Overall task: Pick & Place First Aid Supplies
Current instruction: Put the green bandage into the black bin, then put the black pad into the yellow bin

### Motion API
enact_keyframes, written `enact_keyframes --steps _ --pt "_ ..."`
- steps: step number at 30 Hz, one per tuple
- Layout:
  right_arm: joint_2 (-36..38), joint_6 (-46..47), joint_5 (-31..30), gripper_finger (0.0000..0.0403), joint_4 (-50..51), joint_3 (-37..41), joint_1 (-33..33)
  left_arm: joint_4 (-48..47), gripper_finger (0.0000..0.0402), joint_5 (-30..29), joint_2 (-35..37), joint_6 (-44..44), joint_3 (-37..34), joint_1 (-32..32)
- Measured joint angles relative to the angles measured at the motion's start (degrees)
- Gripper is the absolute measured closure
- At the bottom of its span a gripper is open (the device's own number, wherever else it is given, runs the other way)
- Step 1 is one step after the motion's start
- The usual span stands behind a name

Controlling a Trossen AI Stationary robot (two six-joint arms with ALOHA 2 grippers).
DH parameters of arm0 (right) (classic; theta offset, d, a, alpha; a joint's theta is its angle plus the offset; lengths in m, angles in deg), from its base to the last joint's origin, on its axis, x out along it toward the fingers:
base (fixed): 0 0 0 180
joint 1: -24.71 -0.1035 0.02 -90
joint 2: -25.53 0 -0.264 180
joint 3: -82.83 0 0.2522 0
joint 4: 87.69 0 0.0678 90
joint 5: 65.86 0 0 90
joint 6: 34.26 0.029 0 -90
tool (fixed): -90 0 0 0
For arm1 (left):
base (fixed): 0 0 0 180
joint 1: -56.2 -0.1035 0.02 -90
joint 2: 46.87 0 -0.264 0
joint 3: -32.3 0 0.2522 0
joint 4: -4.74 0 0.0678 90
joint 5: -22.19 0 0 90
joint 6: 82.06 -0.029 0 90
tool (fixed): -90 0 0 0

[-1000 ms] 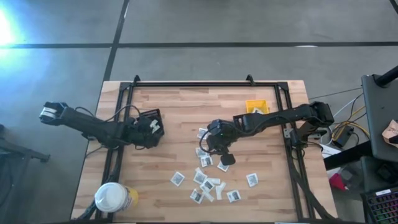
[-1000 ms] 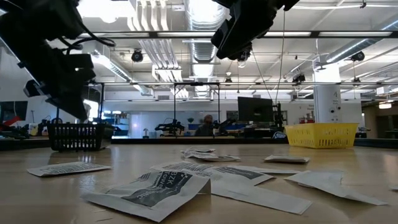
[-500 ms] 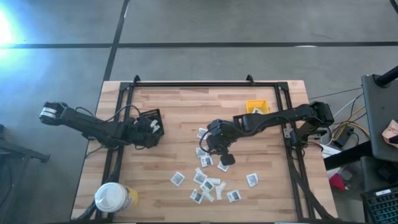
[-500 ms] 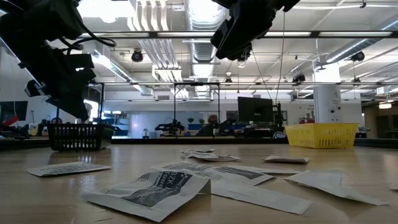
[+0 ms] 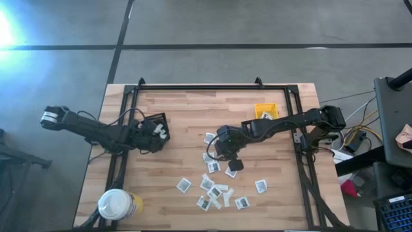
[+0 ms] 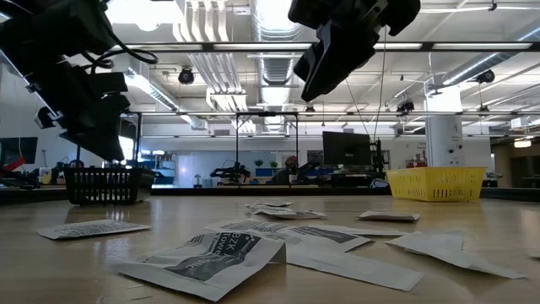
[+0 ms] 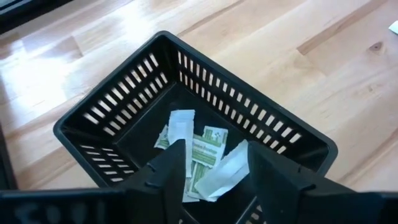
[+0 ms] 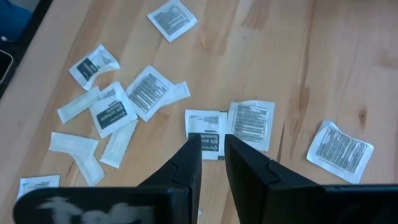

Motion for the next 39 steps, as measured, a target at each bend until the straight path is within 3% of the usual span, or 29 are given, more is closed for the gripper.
enact_keyframes --steps 8,15,20,24,30,39 --pt "0.0 -0.09 -0.08 0.0343 -0.13 0.06 -0.02 -3.32 0.0231 0.44 1.66 -6.14 3.48 -0.51" --pt "0.02 1.95 -3.06 0.034 0.44 -0.12 -0.04 -4.22 0.0232 0.46 1.7 -19.7 11.74 -0.47" --pt "0.35 1.99 -3.13 0.0347 8.03 -1.92 -0.21 2.21 0.0232 1.02 1.66 -28.49 13.49 -0.36" --pt "0.46 3.93 -3.28 0.0351 13.0 -2.59 -0.33 7.91 0.0232 6.08 0.67 -34.39 12.98 -0.21" --pt "0.44 5.13 -3.37 0.0349 19.35 -2.4 -2.43 11.33 0.0232 12.67 -3.89 -37.69 12.94 0.55" --pt "0.44 12.55 -4.37 0.0349 20.25 -2.41 -9.04 11.27 0.0232 15.05 -11.46 -38.73 16.15 2.74"
